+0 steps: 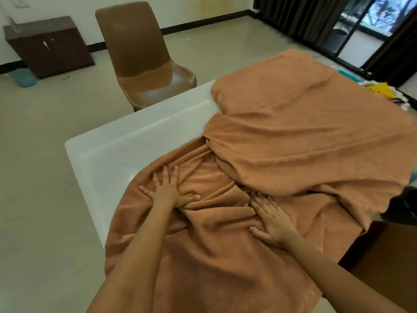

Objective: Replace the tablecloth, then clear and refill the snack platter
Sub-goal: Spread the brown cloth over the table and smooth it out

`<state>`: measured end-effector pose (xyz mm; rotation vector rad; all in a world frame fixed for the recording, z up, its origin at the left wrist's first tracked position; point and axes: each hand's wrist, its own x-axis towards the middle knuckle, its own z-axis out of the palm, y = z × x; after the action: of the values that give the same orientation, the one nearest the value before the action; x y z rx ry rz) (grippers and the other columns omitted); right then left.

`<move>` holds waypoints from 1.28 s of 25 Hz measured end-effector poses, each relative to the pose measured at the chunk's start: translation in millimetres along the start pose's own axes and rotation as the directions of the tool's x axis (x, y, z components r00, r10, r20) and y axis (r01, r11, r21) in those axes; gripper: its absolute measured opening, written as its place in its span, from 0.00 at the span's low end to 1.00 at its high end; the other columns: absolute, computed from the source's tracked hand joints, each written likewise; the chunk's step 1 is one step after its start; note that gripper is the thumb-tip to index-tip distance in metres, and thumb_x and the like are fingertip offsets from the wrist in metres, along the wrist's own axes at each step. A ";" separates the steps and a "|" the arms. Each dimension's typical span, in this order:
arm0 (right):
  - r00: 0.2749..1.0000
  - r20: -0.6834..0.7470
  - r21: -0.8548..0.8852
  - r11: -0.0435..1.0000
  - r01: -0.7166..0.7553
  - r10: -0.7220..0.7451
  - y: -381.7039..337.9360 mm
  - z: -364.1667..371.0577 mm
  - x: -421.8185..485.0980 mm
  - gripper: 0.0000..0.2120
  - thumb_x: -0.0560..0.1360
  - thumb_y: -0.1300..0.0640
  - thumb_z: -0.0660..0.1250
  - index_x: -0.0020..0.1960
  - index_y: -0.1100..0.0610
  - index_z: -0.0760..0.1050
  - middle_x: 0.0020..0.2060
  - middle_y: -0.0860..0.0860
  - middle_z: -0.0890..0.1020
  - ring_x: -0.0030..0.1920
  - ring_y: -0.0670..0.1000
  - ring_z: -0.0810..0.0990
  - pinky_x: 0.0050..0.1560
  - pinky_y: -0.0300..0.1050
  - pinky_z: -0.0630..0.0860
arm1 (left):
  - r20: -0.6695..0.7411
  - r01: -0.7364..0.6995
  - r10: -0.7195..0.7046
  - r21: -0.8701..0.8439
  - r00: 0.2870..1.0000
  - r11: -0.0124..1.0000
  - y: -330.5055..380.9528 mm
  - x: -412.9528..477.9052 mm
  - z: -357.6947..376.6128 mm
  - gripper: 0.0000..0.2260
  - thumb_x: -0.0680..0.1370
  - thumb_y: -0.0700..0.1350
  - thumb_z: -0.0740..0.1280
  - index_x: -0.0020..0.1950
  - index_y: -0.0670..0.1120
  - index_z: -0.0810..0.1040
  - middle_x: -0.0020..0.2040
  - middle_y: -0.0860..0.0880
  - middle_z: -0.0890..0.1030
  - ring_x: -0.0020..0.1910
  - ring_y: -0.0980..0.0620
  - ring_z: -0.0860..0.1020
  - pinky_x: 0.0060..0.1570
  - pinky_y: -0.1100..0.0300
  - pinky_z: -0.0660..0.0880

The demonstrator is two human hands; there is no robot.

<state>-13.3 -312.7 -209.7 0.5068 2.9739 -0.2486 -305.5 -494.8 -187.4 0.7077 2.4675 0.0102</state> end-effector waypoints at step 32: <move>0.539 -0.333 0.519 0.627 -0.580 0.774 -181.9 36.4 16.3 0.34 0.73 0.32 0.53 0.62 0.59 0.72 0.61 0.56 0.76 0.65 0.57 0.72 0.68 0.55 0.64 | -0.223 -0.480 0.526 0.228 0.821 0.847 -147.1 85.2 -67.3 0.50 0.64 0.79 0.37 0.78 0.52 0.39 0.79 0.50 0.43 0.78 0.49 0.42 0.69 0.47 0.28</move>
<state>-86.9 -483.3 -221.9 2.0636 2.8538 -0.6409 -471.7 -570.0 -198.4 1.5141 2.4759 0.1189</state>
